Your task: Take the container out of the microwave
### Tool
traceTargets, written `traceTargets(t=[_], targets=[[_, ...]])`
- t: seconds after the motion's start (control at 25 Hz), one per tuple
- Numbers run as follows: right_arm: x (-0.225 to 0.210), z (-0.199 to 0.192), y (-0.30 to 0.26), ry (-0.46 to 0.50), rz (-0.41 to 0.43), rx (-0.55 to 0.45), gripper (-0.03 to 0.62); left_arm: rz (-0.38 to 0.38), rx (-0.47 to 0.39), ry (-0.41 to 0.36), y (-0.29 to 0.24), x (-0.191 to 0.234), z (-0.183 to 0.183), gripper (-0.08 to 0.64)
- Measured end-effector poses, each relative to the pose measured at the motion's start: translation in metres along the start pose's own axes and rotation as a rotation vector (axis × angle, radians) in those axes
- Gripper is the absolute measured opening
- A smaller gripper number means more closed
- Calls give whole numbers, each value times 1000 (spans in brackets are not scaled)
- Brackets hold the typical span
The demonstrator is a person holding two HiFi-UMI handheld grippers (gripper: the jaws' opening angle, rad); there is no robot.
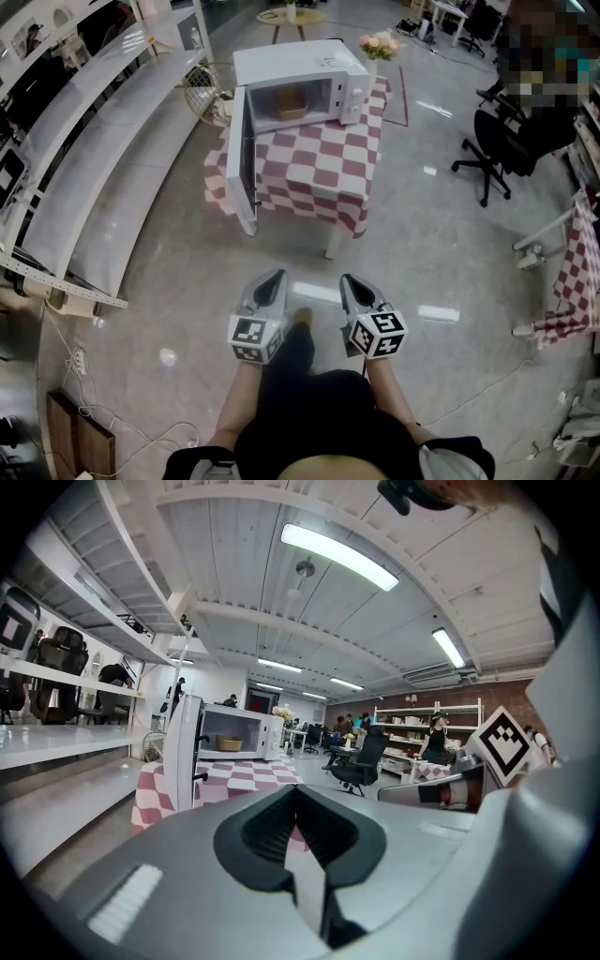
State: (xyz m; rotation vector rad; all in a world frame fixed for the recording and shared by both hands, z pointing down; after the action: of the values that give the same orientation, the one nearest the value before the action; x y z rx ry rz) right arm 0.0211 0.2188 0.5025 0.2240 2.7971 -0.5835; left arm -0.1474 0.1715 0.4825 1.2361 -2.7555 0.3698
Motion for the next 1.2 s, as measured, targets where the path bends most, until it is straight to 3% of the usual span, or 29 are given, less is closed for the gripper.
traceTargets(t=[1.2], targets=[[-38, 60, -85, -14, -85, 6, 1, -70, 2, 23, -104, 67, 36, 11]])
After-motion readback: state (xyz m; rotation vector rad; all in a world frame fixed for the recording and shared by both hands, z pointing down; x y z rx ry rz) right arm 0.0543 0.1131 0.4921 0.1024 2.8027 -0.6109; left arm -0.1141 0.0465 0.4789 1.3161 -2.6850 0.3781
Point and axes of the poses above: the fingertips, and each gripper's own axes: y backward along the fingers, x to its left, z out of its top, the point moved 4 cm from there along y, backward along the fingers, and after that the axes turned 5 degrees about -z, right-handed, at the moved point
